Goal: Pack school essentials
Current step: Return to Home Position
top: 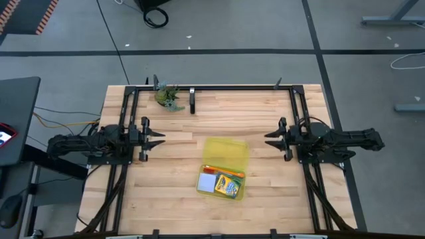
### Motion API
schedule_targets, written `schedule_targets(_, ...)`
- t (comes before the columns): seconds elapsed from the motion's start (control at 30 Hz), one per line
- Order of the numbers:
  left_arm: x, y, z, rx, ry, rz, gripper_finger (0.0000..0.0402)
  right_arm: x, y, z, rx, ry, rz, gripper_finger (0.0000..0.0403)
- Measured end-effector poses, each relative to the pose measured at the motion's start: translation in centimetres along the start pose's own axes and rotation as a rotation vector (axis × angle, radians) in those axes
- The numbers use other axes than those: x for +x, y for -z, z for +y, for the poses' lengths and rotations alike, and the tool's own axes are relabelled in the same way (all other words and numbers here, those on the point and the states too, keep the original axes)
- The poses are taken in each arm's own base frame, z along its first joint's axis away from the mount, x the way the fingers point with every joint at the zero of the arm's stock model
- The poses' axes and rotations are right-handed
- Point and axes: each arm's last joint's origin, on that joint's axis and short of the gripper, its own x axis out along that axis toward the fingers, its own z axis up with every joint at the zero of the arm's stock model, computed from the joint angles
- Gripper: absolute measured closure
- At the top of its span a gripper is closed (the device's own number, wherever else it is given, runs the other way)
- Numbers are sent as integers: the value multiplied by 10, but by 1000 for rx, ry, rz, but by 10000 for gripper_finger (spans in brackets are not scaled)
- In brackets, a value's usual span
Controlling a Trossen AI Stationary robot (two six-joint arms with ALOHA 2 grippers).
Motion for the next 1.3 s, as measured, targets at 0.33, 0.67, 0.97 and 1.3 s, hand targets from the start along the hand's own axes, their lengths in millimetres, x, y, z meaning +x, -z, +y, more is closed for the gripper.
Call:
schedule_targets(0.33, 0, 0, 0, 0, 0, -1, 294, 0, 0, -3, -17, 27, 6, 272)
schedule_targets(0.67, 0, 0, 0, 0, 0, -1, 294, 1, 0, -3, -4, 28, 5, 272)
schedule_targets(0.97, 0, 0, 0, 0, 0, -1, 294, 1, 0, -3, -3, 30, 4, 272)
schedule_targets(1.3, 0, 0, 0, 0, 0, -1, 294, 1, 0, -3, -2, 30, 4, 272)
